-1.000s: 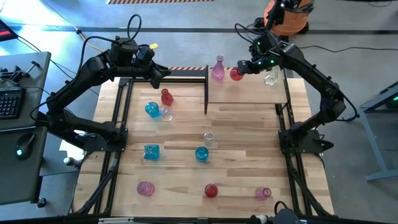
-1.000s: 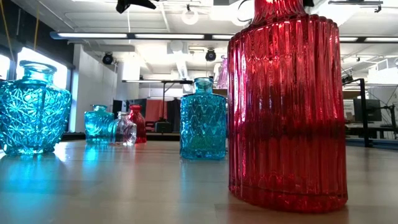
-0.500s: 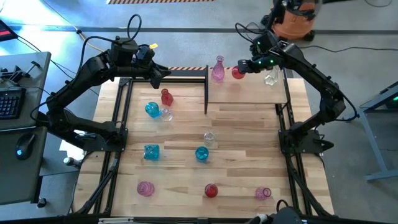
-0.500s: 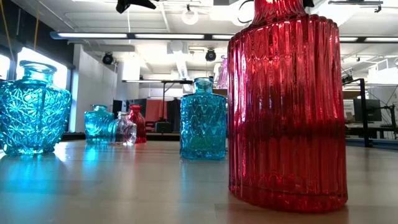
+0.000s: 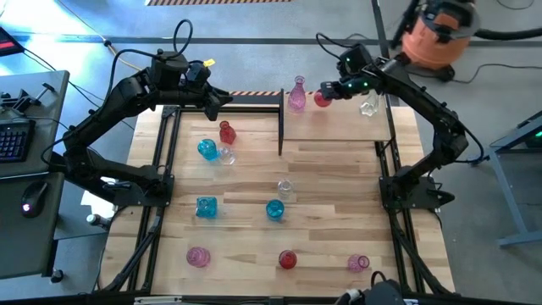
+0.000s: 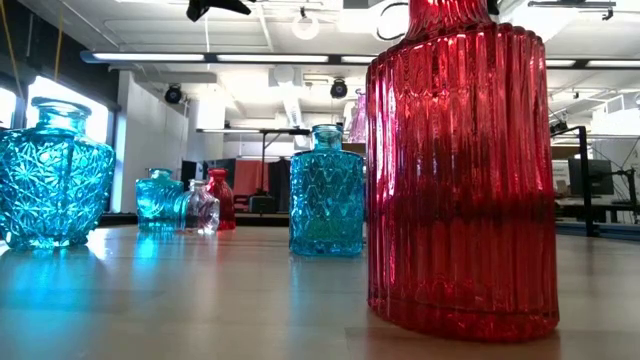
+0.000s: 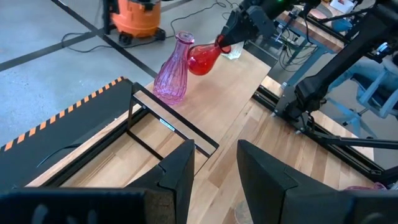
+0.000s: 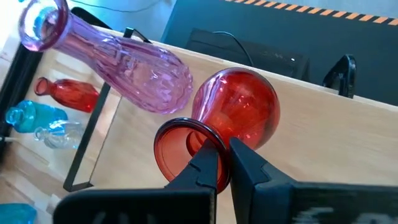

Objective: Sort vases onto shelf
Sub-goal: Put the middle red vase on the shelf

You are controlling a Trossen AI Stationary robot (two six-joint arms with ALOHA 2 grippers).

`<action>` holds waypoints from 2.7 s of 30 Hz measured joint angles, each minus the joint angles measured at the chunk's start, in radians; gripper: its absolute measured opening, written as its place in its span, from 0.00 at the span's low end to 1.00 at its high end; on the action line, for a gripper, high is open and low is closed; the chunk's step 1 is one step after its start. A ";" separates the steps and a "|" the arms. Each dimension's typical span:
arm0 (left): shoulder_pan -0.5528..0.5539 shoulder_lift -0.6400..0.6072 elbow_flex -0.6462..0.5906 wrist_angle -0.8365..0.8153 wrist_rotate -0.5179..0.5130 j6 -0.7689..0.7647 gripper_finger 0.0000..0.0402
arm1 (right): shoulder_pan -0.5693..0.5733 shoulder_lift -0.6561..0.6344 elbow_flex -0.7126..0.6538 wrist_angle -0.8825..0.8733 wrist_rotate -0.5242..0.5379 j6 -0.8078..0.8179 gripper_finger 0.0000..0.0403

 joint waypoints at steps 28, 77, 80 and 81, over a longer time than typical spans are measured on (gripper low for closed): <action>0.000 0.000 0.000 0.000 0.000 0.000 0.28 | -0.004 0.041 0.000 -0.019 -0.004 0.025 0.03; 0.000 0.000 0.000 0.000 0.000 0.000 0.28 | -0.025 0.052 0.000 0.039 -0.004 0.037 0.16; 0.000 0.000 0.000 0.000 0.000 0.000 0.28 | -0.026 0.052 0.000 0.040 -0.003 0.037 0.19; 0.000 0.000 0.000 0.000 0.000 0.000 0.28 | -0.028 0.052 0.000 0.040 -0.003 0.037 0.20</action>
